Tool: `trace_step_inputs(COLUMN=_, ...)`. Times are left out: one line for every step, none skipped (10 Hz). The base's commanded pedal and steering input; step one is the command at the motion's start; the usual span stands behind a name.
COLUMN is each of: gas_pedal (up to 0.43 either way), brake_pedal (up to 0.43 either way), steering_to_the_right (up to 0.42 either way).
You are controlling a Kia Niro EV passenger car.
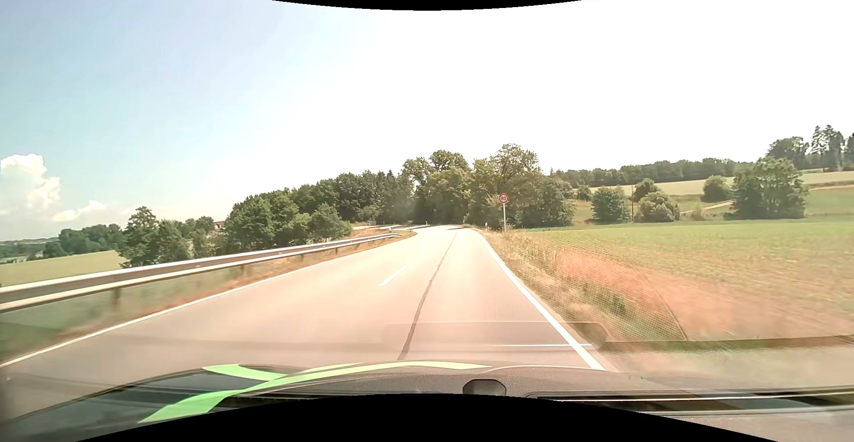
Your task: Follow the waypoints while adhering to traffic rules and regulations
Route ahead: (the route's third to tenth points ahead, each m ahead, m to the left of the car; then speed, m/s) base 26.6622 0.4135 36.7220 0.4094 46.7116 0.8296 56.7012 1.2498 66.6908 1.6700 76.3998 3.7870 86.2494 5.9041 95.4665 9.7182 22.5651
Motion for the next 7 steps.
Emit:
trace_step_inputs(gas_pedal=0.197, brake_pedal=0.000, steering_to_the_right=0.015)
trace_step_inputs(gas_pedal=0.157, brake_pedal=0.000, steering_to_the_right=0.011)
trace_step_inputs(gas_pedal=0.110, brake_pedal=0.000, steering_to_the_right=0.007)
trace_step_inputs(gas_pedal=0.098, brake_pedal=0.000, steering_to_the_right=0.004)
trace_step_inputs(gas_pedal=0.098, brake_pedal=0.000, steering_to_the_right=0.002)
trace_step_inputs(gas_pedal=0.098, brake_pedal=0.000, steering_to_the_right=0.001)
trace_step_inputs(gas_pedal=0.079, brake_pedal=0.000, steering_to_the_right=0.001)
